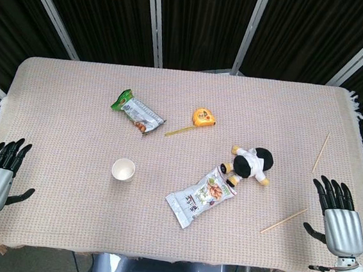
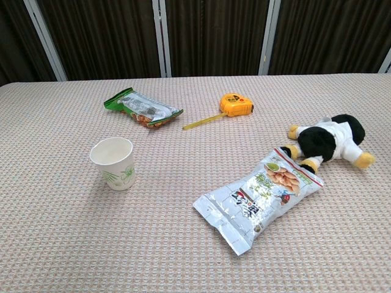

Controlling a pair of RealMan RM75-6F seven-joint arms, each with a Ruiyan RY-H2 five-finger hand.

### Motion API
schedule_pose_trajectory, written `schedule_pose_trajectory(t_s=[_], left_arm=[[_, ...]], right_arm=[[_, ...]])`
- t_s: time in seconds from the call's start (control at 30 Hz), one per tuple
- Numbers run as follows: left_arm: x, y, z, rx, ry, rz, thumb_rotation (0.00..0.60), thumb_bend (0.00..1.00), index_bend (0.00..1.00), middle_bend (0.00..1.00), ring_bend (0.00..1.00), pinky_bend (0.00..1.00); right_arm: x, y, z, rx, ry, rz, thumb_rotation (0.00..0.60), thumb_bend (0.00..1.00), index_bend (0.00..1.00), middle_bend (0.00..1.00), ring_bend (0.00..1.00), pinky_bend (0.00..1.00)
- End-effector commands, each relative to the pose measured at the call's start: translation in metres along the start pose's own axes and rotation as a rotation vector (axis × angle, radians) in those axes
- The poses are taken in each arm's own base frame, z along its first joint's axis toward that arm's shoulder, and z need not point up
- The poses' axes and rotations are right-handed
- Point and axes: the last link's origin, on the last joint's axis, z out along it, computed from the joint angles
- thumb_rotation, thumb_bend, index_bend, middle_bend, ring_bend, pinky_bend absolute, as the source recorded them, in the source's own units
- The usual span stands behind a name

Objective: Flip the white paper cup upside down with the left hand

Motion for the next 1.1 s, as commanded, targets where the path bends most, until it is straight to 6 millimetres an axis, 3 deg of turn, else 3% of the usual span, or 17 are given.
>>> schedule_pose_trajectory(t_s=[0.03,0.4,0.57,0.77,1.1], left_arm=[[-0.001,0.000,0.000,-0.002,-0.003,0.004,0.600,0.08,0.00,0.00,0.00,0.00],[-0.003,0.006,0.002,-0.014,-0.019,0.012,0.600,0.08,0.00,0.00,0.00,0.00],[-0.004,0.018,0.016,-0.039,-0.036,0.007,0.600,0.08,0.00,0.00,0.00,0.00],[-0.004,0.047,0.052,-0.086,-0.093,0.033,0.600,0.08,0.00,0.00,0.00,0.00],[-0.014,0.115,0.098,-0.173,-0.249,0.090,0.600,0.08,0.00,0.00,0.00,0.00]], right_arm=[[0.001,0.000,0.000,-0.002,0.002,0.001,0.600,0.01,0.00,0.00,0.00,0.00],[0.004,0.003,-0.002,-0.009,0.011,0.012,0.600,0.01,0.00,0.00,0.00,0.00],[0.006,0.004,-0.002,-0.019,0.016,0.021,0.600,0.01,0.00,0.00,0.00,0.00],[0.007,0.004,-0.003,-0.012,0.014,0.025,0.600,0.01,0.00,0.00,0.00,0.00],[0.012,0.007,-0.005,-0.011,0.016,0.048,0.600,0.01,0.00,0.00,0.00,0.00]])
